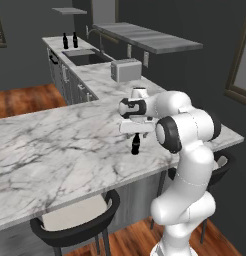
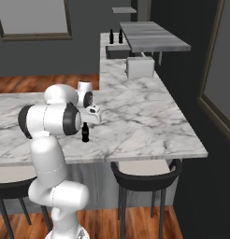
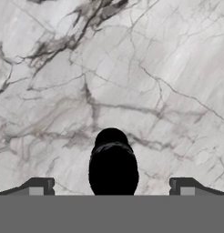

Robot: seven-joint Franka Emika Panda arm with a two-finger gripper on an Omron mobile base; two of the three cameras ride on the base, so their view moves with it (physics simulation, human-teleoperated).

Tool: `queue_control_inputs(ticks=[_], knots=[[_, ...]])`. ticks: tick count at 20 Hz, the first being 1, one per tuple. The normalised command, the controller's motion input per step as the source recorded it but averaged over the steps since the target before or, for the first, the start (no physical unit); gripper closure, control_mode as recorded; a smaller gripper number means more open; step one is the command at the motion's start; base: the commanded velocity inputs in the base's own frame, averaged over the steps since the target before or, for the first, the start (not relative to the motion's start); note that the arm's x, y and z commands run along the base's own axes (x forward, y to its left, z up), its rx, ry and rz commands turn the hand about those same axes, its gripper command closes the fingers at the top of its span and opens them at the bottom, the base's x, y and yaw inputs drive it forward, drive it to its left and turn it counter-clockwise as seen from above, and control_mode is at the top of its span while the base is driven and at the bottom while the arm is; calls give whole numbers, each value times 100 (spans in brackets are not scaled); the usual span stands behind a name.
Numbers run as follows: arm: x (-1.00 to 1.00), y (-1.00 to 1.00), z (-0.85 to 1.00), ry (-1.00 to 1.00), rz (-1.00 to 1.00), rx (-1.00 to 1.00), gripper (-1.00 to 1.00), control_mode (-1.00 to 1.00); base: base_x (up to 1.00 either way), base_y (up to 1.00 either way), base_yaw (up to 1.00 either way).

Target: Place the large bottle from the dining counter next to the other large bottle outside the sink, and place the small bottle from the dining counter next to the other small bottle inside the sink.

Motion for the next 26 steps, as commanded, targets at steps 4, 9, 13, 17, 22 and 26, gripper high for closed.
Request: queue_control_inputs(ticks=[4, 9, 13, 17, 22, 26], knots=[[0, 0, 0, 0, 0, 0, -100, -100, 0, 0, 0], [0, 0, 0, 0, 0, 0, -100, -100, 0, 0, 0], [0, 0, 0, 0, 0, 0, 100, -100, 0, 0, 0], [0, 0, 0, 0, 0, 0, 100, -100, 0, 0, 0], [-2, 0, 0, 0, 0, 0, 100, -100, 0, 0, 0], [-26, 0, 36, -6, 0, 1, 100, -100, 0, 0, 0]])
